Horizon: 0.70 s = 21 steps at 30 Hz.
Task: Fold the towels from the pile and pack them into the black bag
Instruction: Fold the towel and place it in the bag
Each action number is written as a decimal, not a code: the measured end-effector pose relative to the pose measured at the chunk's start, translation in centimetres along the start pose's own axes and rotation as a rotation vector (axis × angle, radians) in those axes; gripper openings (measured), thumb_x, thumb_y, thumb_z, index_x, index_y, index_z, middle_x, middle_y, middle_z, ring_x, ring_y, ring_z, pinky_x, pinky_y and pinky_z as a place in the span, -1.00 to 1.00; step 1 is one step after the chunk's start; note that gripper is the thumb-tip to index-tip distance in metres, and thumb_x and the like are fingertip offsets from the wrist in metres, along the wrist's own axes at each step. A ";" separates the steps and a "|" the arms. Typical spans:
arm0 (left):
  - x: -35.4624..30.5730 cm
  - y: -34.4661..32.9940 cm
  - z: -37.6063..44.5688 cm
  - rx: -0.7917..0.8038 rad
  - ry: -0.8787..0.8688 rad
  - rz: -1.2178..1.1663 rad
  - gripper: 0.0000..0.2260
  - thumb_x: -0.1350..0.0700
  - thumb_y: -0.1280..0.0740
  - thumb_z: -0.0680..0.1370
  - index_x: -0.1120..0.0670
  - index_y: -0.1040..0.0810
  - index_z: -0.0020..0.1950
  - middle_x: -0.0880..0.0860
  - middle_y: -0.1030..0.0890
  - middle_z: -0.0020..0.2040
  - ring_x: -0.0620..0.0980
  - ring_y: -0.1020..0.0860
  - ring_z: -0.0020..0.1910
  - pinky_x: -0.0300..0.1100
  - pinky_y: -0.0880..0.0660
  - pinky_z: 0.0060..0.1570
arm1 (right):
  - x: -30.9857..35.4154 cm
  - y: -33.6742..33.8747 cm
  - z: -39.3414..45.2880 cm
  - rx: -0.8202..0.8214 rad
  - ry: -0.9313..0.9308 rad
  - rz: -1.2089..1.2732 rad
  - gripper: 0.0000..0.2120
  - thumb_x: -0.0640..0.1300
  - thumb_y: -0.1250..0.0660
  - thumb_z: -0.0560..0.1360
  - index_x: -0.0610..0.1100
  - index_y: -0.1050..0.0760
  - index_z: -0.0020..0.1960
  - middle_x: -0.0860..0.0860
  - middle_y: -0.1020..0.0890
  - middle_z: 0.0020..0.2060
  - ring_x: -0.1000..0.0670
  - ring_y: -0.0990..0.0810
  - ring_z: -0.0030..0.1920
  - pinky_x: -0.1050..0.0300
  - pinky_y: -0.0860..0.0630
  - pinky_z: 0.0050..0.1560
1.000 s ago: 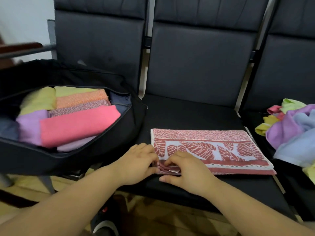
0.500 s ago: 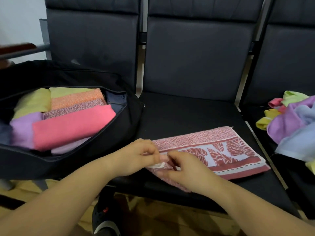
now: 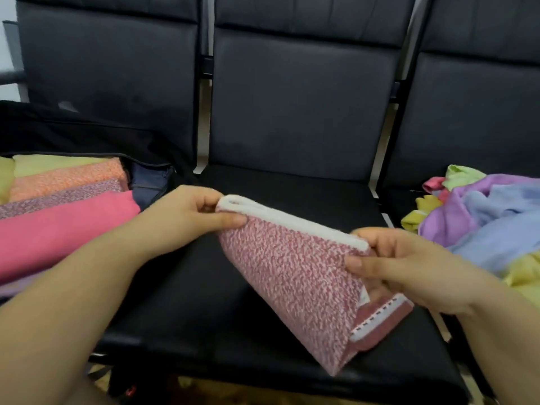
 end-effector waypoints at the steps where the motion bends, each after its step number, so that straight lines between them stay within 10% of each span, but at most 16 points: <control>1: -0.9 -0.5 0.9 -0.076 -0.039 -0.006 -0.69 -0.20 -0.51 0.27 -0.02 -0.69 -0.15 -0.13 -0.67 -0.27 -0.28 -0.55 -0.30 -0.42 -0.47 -0.26 | 0.1 0.9 -0.4 -0.024 0.001 0.021 -0.46 0.12 -0.60 0.19 -0.22 -0.56 -0.03 -0.21 -0.66 -0.15 -0.12 -0.64 -0.22 0.14 -0.61 -0.25; 5: -3.1 -3.6 3.7 -0.209 -0.118 -0.080 -0.98 0.04 -0.39 0.48 -0.08 -0.60 -0.11 -0.14 -0.61 -0.36 -0.23 -0.54 -0.40 -0.31 -0.51 -0.32 | 0.1 5.0 -2.1 -0.211 -0.043 0.049 -0.27 0.17 -0.61 0.12 -0.28 -0.49 0.07 -0.27 -0.66 -0.06 -0.22 -0.66 -0.15 0.02 -0.65 -0.18; 11: 1.2 -10.7 6.0 0.113 0.200 0.311 -0.48 -0.14 -0.34 0.51 -0.03 -0.35 0.42 -0.04 -0.48 0.30 -0.07 -0.48 0.22 -0.16 -0.39 0.25 | -6.4 10.6 -4.2 -0.515 -0.510 -0.374 -0.74 -0.03 -0.33 0.53 -0.22 -0.49 0.05 -0.09 -0.66 -0.27 -0.02 -0.65 -0.29 0.13 -0.61 -0.28; 15: 4.9 -13.0 5.1 0.282 0.359 0.481 -0.40 -0.16 -0.34 0.50 0.06 -0.29 0.45 0.05 -0.51 0.27 -0.04 -0.50 0.18 -0.25 -0.39 0.10 | -10.5 10.9 -5.4 -0.434 -0.797 -0.387 -0.64 0.07 -0.32 0.54 -0.25 -0.48 0.06 -0.15 -0.60 -0.25 -0.04 -0.61 -0.36 0.11 -0.60 -0.32; 21: 5.0 -13.2 2.1 0.426 0.554 0.360 -0.56 -0.01 -0.39 0.52 0.13 -0.37 0.30 0.06 -0.54 -0.12 -0.05 -0.59 -0.26 -0.22 -0.56 -0.40 | -9.4 9.0 -3.5 -0.556 -0.486 -0.397 -0.46 -0.03 -0.37 0.51 -0.06 -0.25 0.41 -0.02 -0.63 -0.07 0.03 -0.64 -0.12 0.18 -0.56 -0.17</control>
Point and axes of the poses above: each hand's wrist, its own z-axis towards the middle knuckle, its own y-axis out of the back of the hand, x = y × z, the point moved 8 cm from there along z, towards the middle knuckle
